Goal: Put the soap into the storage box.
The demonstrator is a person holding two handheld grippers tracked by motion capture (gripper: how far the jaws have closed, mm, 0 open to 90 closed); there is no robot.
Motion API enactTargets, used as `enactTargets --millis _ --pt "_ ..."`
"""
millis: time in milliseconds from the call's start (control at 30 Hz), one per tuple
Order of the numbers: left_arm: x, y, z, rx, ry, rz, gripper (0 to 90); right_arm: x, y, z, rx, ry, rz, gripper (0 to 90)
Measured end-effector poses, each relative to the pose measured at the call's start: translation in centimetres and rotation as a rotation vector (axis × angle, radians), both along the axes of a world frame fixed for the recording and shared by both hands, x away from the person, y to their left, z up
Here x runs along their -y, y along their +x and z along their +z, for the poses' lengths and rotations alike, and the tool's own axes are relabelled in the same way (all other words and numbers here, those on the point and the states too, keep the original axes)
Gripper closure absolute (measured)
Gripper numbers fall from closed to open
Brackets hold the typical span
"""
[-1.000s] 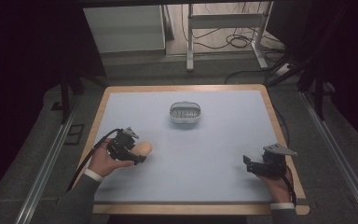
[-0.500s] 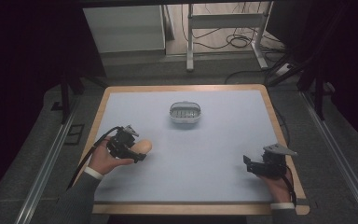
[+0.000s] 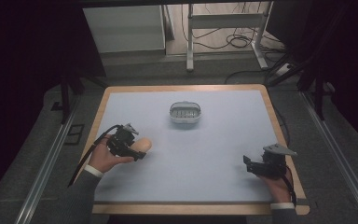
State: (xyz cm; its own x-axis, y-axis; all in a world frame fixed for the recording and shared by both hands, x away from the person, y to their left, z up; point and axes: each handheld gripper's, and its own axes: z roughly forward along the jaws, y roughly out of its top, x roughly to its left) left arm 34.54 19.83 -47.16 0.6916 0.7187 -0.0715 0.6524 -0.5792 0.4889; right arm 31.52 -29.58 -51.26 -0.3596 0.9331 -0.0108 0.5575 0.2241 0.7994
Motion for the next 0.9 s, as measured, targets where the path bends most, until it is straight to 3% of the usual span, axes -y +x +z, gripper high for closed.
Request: enactTargets --millis 900 --pt "0.2 1.5 0.5 0.008 0.008 0.006 32.9 0.2 0.0 0.0 -0.002 0.0 -0.004 8.1"
